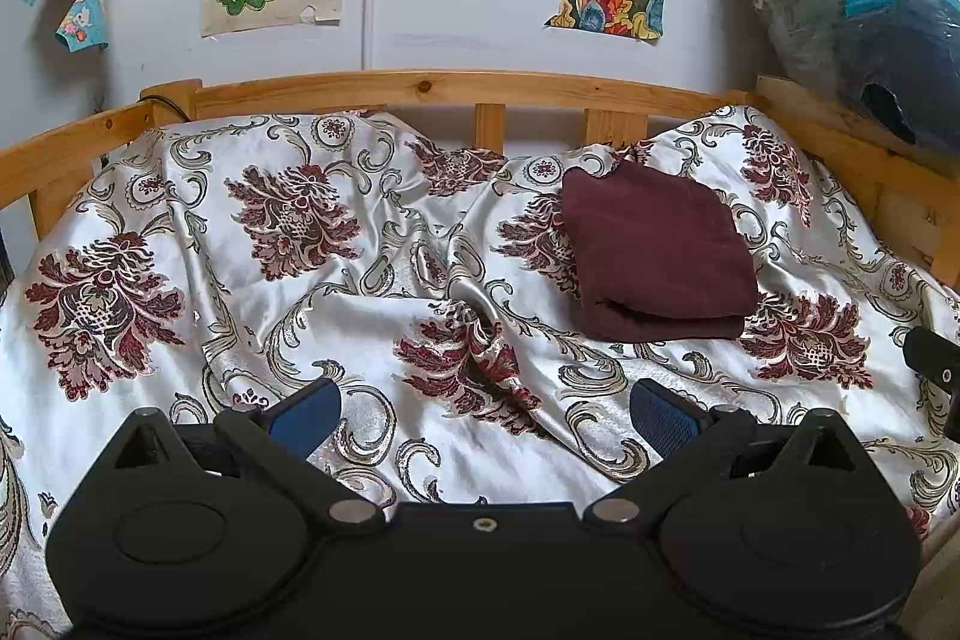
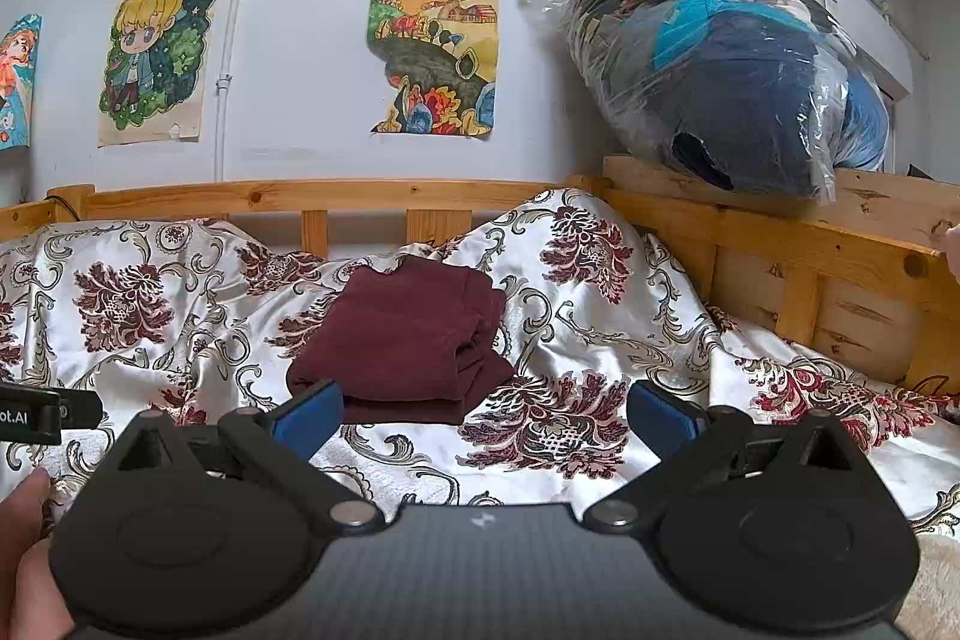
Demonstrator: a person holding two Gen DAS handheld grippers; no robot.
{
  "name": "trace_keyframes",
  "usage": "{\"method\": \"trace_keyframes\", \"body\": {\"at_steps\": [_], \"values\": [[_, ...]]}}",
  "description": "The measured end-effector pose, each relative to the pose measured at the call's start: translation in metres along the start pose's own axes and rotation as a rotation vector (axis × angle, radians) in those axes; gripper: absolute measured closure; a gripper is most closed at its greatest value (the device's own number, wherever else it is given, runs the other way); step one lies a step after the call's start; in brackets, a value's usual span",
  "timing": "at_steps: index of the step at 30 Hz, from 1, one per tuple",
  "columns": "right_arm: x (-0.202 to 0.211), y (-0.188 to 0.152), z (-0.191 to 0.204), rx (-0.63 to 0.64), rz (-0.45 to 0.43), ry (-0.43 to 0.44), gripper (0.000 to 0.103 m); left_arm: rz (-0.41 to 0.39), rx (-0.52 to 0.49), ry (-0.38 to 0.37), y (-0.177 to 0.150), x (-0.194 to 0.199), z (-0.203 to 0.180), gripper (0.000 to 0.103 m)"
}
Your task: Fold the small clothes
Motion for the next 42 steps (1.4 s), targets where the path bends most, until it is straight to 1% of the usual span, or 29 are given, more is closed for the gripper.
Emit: {"method": "trace_keyframes", "body": {"at_steps": [42], "values": [[-0.0001,0.0006,0.0002,0.000,0.001,0.000,0.000,0.005,-0.005,-0.003,-0.0023,0.0001,-0.0033,0.001]]}}
Point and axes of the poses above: each gripper's, at about its wrist camera, not at the fingertips, and x roughly against the way its jaws point, z to its left, y to its top, the point moved 3 cm from there along -x, roughly the way its jaws point, and after that the axes turned 8 degrees about y, right-handed, at the moved point
